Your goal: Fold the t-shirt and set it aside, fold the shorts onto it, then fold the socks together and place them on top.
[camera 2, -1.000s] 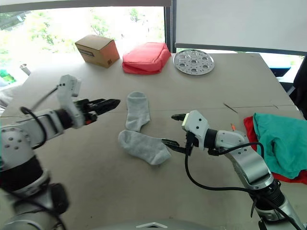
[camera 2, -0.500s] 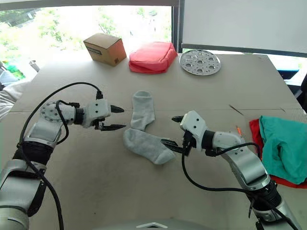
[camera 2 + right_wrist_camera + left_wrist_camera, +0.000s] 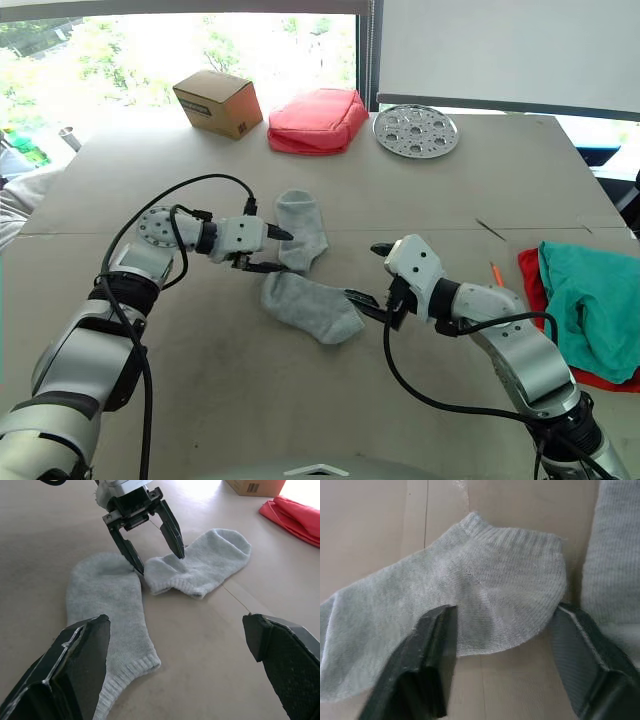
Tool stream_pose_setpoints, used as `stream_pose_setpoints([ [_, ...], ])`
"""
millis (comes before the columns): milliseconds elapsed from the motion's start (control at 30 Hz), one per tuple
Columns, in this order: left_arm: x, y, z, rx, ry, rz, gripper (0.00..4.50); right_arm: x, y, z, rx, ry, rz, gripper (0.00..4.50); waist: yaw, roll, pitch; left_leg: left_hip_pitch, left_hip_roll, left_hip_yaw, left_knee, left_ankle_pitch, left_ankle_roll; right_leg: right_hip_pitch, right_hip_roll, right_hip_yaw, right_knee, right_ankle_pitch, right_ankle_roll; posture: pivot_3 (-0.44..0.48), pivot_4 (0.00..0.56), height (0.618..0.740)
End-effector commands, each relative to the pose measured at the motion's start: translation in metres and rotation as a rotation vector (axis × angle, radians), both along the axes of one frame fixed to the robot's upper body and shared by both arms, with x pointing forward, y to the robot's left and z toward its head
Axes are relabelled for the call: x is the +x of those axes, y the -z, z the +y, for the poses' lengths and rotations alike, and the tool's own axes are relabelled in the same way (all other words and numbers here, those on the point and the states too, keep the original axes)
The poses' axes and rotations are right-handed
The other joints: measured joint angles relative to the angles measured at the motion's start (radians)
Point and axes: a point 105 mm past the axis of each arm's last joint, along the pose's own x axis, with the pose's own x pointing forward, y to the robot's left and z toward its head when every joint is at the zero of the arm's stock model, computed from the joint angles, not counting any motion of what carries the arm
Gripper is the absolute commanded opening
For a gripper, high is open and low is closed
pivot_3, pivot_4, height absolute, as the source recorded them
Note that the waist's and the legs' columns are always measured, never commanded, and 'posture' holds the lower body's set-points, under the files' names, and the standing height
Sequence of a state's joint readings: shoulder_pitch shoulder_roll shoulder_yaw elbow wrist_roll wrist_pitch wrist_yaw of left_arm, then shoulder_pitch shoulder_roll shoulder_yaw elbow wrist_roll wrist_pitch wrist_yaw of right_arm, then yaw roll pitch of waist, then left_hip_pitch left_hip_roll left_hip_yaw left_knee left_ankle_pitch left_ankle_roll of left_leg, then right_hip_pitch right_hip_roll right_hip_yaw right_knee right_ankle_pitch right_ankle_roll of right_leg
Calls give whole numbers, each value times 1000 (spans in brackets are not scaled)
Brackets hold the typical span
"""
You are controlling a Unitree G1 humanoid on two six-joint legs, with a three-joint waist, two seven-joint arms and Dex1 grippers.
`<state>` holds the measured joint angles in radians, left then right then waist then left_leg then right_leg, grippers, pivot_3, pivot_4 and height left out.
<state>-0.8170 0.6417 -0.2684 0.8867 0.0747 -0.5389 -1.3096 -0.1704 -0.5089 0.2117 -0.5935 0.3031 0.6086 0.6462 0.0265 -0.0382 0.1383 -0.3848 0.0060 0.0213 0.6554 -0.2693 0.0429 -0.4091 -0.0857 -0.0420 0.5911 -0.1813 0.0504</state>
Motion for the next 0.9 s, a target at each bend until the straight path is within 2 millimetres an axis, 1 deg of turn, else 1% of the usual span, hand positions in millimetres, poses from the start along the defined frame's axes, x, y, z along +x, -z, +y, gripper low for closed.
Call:
stream_pose_setpoints([
  [33, 4, 3, -3, -46, -63, 75, 1043, -2, -14, -4, 14, 15, -59, 4500, 4, 1, -1, 1, 0, 0, 0, 0, 0, 1, 0, 0, 0, 0, 0, 0, 150, 739],
  [100, 4, -3, -10, -136, -100, 168, 186, -1, -14, -4, 14, 21, -61, 4500, 9, 1, -1, 1, 1, -1, 2, 0, 0, 1, 0, 0, 1, -1, 0, 0, 150, 739],
  [133, 2, -7, -15, -181, -113, 219, 55, 0, -14, -4, 12, 22, -61, 4500, 9, 1, -1, 0, 1, -2, 4, 0, 0, 1, 0, -1, 1, -1, 0, 0, 150, 739],
  [200, -3, -16, -25, -259, -150, 321, 55, 1, -14, -1, 6, 16, -69, 4500, 6, 2, 0, -1, 2, -4, 8, -2, 3, 1, 0, -1, 2, -2, 2, 0, 150, 739],
  [267, -14, -22, -33, -279, -155, 379, 55, 1, -14, 5, -9, -6, -90, 4500, -2, 2, 0, -4, 3, -6, 10, -3, 4, 0, 1, -1, 2, -1, 2, 0, 150, 739],
  [367, -29, -32, -50, -302, -168, 421, 55, 10, -13, 12, -107, -27, -190, 4500, -14, 3, 0, -5, 3, -6, 10, -3, 5, 0, 1, -1, 2, 0, 1, 0, 150, 739],
  [433, -36, -38, -67, -319, -186, 430, 55, 17, -9, 17, -203, -54, -269, 4500, -15, 3, 1, -5, 3, -6, 11, -3, 5, 0, 1, 0, 2, 0, 1, 0, 150, 739],
  [533, -45, -39, -87, -306, -207, 432, 55, 26, -7, 22, -288, -95, -339, 4500, -13, 3, 1, -4, 2, -6, 11, -3, 5, 0, 2, 0, 2, -3, 3, 0, 150, 739],
  [633, -48, -36, -97, -298, -219, 421, 55, 31, -5, 25, -342, -125, -367, 4500, -13, 3, 1, -4, 1, -7, 11, -3, 4, 0, 2, 1, 2, -2, 3, 0, 150, 739],
  [667, -50, -35, -99, -295, -217, 418, 55, 33, -5, 26, -348, -132, -374, 4500, -14, 3, 1, -4, 1, -6, 11, -3, 4, 0, 3, 1, 1, 0, 1, 0, 150, 739],
  [733, -53, -35, -103, -289, -206, 410, 0, 35, -4, 28, -363, -147, -384, 3966, -14, 3, 1, -4, 1, -6, 11, -3, 4, 0, 4, 2, 1, -1, 0, 0, 150, 739],
  [800, -53, -35, -104, -292, -209, 405, 0, 37, -3, 27, -386, -164, -395, 3067, -13, 3, 1, -4, 1, -6, 11, -3, 4, 0, 4, 2, 1, -1, 0, 0, 150, 739],
  [867, -51, -36, -103, -286, -210, 385, 0, 37, -4, 27, -399, -180, -410, 2307, -13, 3, 1, -4, 1, -6, 11, -3, 4, 0, 4, 2, 1, -1, 0, 0, 150, 739],
  [900, -50, -36, -103, -282, -208, 375, 0, 37, -4, 26, -403, -184, -416, 1755, -13, 3, 1, -4, 1, -6, 11, -3, 4, 0, 4, 2, 1, -1, 0, 0, 150, 739],
])
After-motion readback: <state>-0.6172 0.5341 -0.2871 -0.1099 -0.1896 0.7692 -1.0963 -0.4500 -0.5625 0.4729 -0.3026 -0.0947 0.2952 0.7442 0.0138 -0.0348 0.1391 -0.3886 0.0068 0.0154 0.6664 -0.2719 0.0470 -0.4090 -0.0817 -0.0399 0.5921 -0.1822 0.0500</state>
